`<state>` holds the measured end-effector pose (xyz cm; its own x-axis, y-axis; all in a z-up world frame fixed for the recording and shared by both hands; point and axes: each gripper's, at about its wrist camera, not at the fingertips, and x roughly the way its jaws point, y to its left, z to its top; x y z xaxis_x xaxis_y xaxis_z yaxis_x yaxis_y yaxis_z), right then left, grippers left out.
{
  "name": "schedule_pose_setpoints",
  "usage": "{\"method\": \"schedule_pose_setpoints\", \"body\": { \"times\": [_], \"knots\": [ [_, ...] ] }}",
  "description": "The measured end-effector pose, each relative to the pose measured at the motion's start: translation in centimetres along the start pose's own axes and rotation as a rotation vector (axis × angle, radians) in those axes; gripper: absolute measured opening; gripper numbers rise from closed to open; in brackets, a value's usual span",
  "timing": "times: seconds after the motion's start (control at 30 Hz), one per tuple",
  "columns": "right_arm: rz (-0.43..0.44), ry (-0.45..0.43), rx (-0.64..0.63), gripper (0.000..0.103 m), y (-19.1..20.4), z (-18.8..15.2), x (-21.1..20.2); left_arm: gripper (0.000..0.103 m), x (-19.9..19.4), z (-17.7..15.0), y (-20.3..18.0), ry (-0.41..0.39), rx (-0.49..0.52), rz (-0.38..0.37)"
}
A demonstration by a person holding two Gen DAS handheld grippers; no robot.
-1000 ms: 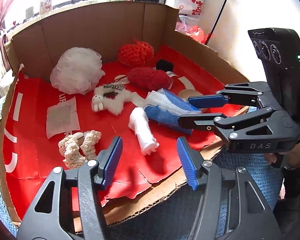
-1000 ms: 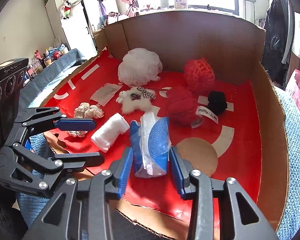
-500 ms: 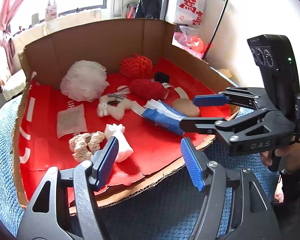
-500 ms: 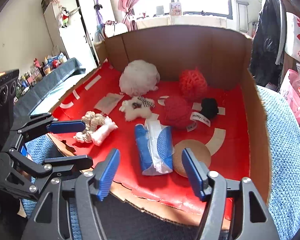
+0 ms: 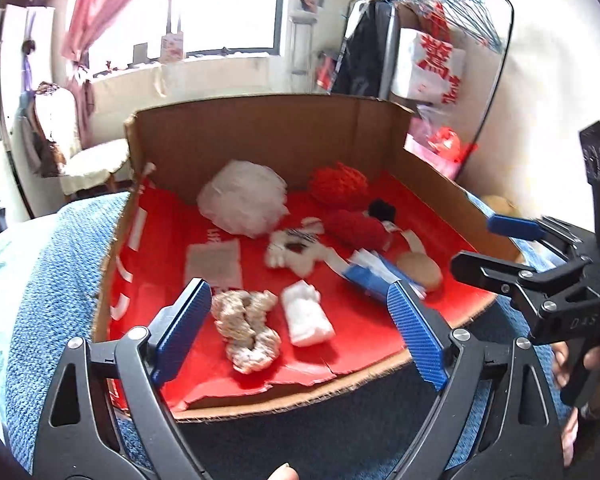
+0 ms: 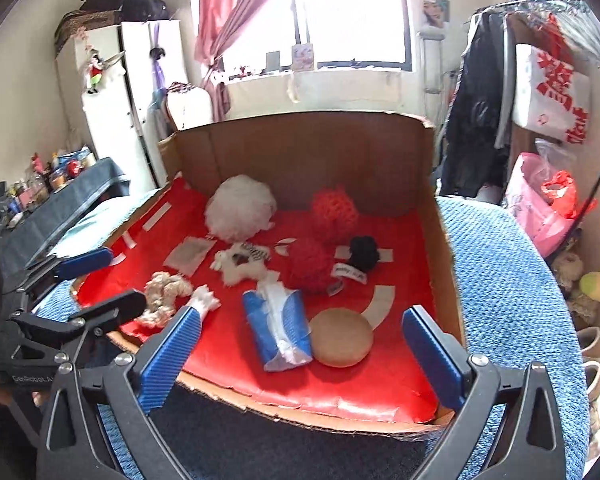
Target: Organize soft objects
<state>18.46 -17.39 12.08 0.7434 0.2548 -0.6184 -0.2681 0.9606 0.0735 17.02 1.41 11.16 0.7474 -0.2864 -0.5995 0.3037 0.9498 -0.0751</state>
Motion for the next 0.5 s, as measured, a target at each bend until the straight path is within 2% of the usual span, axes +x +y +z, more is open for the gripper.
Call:
{"method": "schedule_pose_setpoints", "body": {
  "times": [0.13,0.3,0.5],
  "knots": [
    [-0.103,-0.046,-0.017,0.103,0.4,-0.2,0.2,0.095,-0.1,0.3,-0.1,-0.066,0.005,0.080],
    [-0.156,-0.096,-0.003,0.103,0.3,-0.8,1.3,0.097,0.3,0.0,0.1,-0.153,-0.008,0.174],
    [-0.215,-0.118,-0.015,0.103,0.4,-1.5,2.6,0.098,2.0,-0.9,1.0,-0.134,-0.060,0.180]
  ]
}}
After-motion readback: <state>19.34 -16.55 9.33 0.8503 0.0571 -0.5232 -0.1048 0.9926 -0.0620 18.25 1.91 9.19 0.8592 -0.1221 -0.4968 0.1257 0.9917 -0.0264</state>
